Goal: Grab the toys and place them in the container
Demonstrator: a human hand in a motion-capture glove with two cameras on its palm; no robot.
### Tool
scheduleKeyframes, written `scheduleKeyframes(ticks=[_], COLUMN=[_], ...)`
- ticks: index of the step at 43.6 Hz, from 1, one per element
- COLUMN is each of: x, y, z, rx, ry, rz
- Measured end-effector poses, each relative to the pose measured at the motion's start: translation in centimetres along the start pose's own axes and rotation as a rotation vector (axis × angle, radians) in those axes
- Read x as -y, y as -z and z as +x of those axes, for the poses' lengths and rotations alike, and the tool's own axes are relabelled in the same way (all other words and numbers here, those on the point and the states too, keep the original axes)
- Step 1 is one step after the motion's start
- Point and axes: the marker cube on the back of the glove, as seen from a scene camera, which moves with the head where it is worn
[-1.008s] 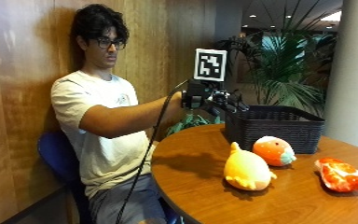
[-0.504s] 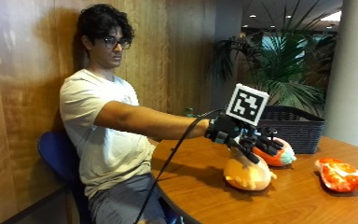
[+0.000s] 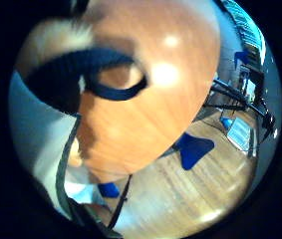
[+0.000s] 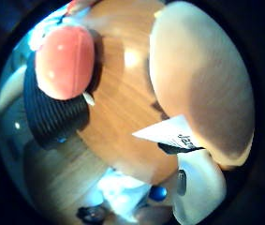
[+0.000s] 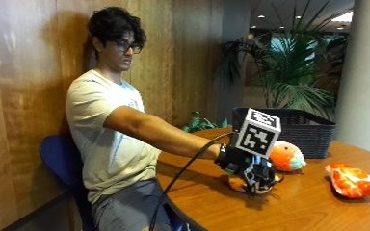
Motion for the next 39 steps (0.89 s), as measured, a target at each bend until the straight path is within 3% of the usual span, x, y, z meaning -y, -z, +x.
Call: scheduleKeyframes(ticks=[4, 9, 21, 39], x=[0.0, -0.2, -2.4, -5.2], y=[0.5, 1.4, 9.3, 18.7], z=[-0.8, -2.2, -7.6, -24.8], rx=[0.016, 0.026, 0.001, -0.092], ry=[0.038, 0.063, 0.207, 0.429], rz=[0.175, 0.267, 0.351, 0.477])
